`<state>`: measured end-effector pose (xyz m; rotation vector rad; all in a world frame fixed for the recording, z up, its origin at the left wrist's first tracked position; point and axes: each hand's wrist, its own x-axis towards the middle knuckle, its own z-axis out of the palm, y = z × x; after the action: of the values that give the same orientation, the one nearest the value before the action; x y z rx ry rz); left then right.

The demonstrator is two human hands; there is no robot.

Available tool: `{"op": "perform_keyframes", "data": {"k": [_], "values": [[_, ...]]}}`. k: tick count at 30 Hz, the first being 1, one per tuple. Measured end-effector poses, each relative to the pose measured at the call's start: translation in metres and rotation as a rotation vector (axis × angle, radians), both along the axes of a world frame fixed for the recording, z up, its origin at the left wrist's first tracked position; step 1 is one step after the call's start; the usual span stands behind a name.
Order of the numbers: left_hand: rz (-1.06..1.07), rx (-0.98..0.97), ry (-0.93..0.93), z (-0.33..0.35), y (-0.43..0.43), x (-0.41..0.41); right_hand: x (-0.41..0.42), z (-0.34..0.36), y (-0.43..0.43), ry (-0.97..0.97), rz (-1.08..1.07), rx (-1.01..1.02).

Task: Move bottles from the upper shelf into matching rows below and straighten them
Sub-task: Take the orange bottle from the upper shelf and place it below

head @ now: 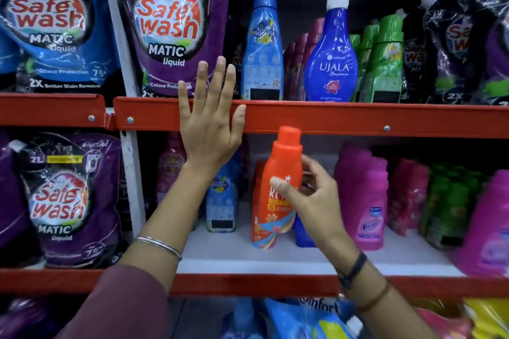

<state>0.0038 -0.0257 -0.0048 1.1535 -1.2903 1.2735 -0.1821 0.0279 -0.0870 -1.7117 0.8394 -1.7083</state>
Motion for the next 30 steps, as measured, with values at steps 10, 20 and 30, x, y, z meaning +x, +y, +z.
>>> {"op": "perform_keyframes", "data": {"k": [10, 20, 30], "values": [[-0.006, -0.032, -0.014, 0.0, -0.001, 0.001, 0.011, -0.081, -0.049, 0.164, -0.024, 0.202], [-0.018, -0.038, -0.01, 0.001, -0.003, 0.0, 0.015, -0.108, -0.065, 0.258, 0.05, 0.245], [-0.013, 0.004, -0.002, 0.001, 0.001, 0.0, 0.01, -0.112, -0.057, 0.335, 0.018, 0.171]]}}
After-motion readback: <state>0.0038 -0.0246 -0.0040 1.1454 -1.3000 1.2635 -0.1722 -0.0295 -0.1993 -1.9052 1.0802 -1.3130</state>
